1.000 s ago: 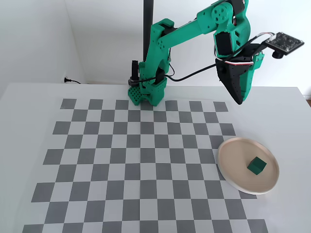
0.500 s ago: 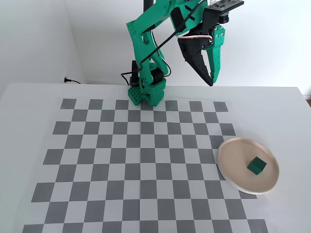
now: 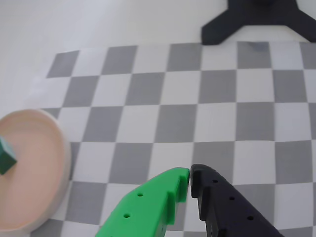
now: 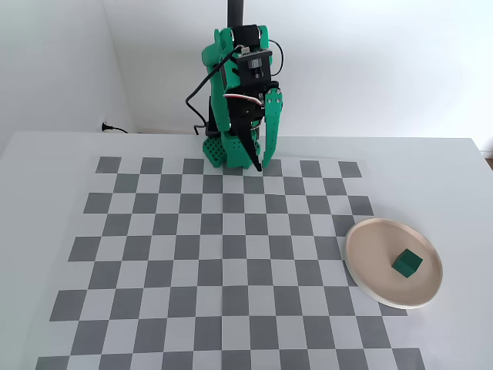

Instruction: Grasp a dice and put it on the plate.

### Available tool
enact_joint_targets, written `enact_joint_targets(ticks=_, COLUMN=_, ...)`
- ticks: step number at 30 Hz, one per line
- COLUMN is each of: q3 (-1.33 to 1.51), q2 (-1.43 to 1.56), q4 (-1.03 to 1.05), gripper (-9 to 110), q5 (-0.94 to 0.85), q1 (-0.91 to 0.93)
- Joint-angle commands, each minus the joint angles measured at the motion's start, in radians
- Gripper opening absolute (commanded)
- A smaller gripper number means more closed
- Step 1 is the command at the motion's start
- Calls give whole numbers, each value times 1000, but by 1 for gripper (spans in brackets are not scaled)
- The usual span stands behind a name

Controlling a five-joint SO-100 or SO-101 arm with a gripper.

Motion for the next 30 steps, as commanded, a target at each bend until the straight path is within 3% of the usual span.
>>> enact_joint_targets(ticks=1, q3=137, q2=97, q4=-77, gripper=-4, q5=-6, q1=95)
enact_joint_targets(ticks=6, q3=385, q2=276, q4=-161, gripper=-4, q5=-28, q1=204)
enact_joint_targets(ticks=15, q3=611, q2=276, q4=-305, gripper=-4, q5=77, q1=291)
enact_joint_targets(ticks=19, q3=667, q2=275, q4=-370, gripper=-4, q5=407, q1=299)
enact_joint_targets(ticks=25, q3=732, q2=276, q4=-377, gripper=-4, q5=569, q1=293)
enact_joint_targets(ticks=30, q3=732, q2=276, q4=-471, gripper=-4, q5=1051, q1=318)
